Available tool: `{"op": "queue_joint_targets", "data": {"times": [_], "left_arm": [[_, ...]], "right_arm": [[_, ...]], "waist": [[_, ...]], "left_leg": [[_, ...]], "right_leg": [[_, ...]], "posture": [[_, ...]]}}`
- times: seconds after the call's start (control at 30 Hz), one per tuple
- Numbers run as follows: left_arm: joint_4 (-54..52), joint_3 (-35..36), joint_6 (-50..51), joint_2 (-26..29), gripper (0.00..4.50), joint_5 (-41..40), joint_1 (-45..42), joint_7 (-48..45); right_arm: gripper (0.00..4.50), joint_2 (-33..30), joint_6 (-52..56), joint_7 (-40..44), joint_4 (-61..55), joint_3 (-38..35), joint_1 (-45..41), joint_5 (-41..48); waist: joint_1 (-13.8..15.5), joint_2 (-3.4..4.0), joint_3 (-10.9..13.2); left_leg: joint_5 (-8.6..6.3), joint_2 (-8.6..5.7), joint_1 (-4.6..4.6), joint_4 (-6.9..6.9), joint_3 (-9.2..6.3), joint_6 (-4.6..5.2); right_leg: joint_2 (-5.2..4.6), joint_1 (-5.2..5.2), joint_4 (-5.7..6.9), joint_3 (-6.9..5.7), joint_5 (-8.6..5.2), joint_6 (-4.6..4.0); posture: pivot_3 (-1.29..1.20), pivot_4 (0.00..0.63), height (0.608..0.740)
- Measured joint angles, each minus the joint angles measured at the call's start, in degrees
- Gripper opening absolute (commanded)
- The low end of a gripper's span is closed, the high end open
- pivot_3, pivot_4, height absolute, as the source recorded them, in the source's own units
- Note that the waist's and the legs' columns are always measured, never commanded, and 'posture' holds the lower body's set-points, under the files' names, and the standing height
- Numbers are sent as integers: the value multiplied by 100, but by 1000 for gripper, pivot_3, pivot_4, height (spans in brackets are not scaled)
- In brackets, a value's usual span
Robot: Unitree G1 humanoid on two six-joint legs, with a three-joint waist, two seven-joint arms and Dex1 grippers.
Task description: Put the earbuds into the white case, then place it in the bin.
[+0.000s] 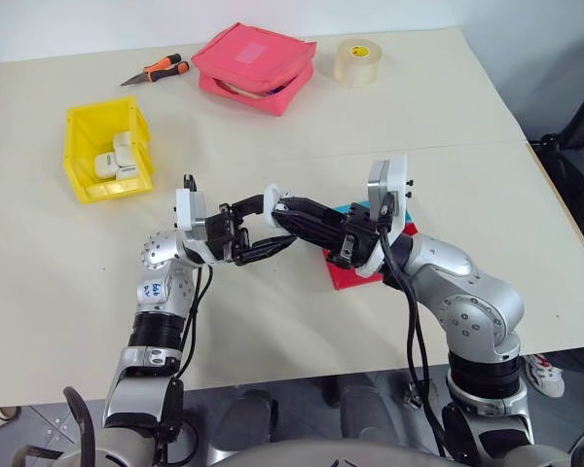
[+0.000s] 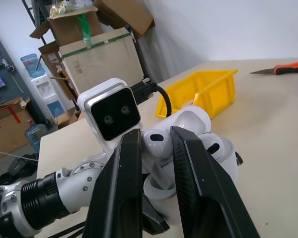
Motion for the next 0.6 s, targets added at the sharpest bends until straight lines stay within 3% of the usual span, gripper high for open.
{"op": "queue_joint_targets", "data": {"times": [0.23,0.6], "left_arm": [[-111,-4,187,-22,2767,1,7,78],[-207,-84,280,35,2767,29,113,109]], "right_arm": [[471,-28,-445,14,40,119,206,-49],[471,-759,-658,432,217,172,222,-51]], "waist": [[1,0,0],[18,0,0]], "left_leg": [[0,0,1,0,0,0],[-1,0,3,0,0,2]], "right_leg": [[0,0,0,0,0,0],[-1,4,-2,2,0,0]], "posture": [[0,150,740],[0,150,740]]}}
